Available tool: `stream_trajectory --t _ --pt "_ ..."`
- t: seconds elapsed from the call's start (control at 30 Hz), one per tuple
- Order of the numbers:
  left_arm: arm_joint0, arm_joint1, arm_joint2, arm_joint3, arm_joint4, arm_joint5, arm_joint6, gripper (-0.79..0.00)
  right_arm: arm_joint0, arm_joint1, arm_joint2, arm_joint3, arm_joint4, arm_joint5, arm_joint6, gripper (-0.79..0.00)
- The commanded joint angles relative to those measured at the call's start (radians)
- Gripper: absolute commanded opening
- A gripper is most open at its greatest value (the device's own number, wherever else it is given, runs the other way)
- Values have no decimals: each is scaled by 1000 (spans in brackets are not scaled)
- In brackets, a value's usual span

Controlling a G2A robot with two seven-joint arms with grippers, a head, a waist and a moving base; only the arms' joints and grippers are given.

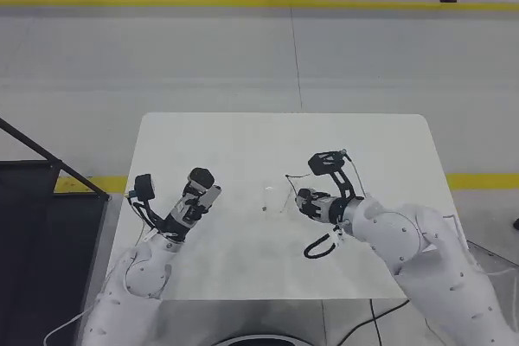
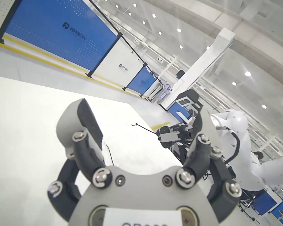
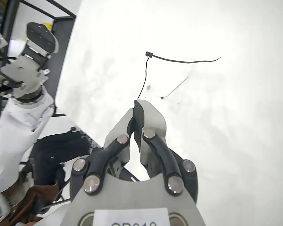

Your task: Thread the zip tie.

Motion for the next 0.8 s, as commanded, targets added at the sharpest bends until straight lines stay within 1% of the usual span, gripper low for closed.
stream_trajectory --t 0.0,0.17,0.37,0.6,0.77 --pt "0 0 0 0 0 0 -1 0 14 -4 -38 -8 -109 72 30 -785" --pt "0 0 0 0 0 0 -1 0 84 -29 -162 18 -267 170 129 -785" --pt "0 0 0 0 0 0 -1 0 183 -73 -277 106 -339 225 216 -785" --pt "0 0 0 0 0 0 -1 0 279 -135 -383 222 -359 200 253 -785" --pt "0 0 0 0 0 0 -1 0 323 -177 -425 298 -357 189 265 -785"
